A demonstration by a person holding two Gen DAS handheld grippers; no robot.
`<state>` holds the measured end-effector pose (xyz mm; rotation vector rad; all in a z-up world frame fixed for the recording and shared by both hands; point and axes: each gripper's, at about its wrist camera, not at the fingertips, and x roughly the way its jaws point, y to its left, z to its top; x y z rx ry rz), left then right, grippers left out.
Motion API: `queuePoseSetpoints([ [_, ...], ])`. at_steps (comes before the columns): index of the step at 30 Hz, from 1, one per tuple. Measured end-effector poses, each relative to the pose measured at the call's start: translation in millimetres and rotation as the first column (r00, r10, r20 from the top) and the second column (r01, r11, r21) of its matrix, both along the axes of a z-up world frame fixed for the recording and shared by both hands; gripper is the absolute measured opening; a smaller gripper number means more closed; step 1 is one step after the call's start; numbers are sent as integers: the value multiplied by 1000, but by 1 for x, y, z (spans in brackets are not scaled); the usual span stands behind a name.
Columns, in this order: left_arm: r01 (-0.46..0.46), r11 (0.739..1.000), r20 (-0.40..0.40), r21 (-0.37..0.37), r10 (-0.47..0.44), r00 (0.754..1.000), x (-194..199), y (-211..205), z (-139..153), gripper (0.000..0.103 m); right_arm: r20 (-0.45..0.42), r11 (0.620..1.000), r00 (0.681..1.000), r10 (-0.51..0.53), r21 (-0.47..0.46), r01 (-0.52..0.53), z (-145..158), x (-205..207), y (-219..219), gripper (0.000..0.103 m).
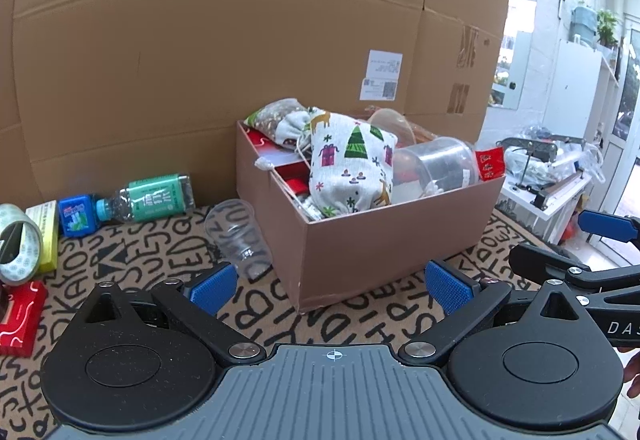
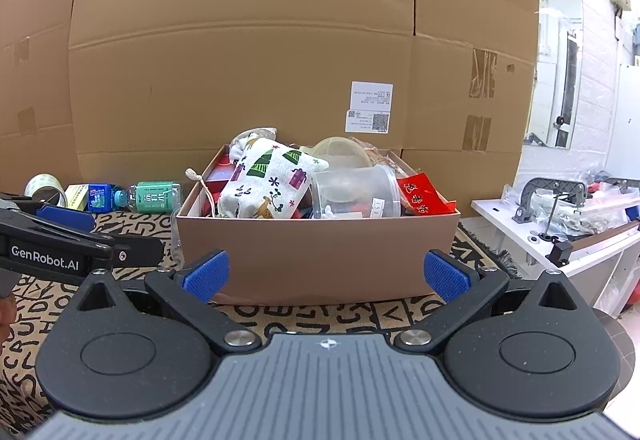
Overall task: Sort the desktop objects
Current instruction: 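Open both tools and withdraw them from the pink box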
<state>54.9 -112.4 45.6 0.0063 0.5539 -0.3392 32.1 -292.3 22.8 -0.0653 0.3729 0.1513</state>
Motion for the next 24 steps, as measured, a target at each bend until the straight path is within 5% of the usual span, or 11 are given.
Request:
queuePoseSetpoints([
  [24,-3,1000,8,-24,3,1000,3,3,-4,103,-14,1000,1000,9,-14,-10,-4,5,5,103],
])
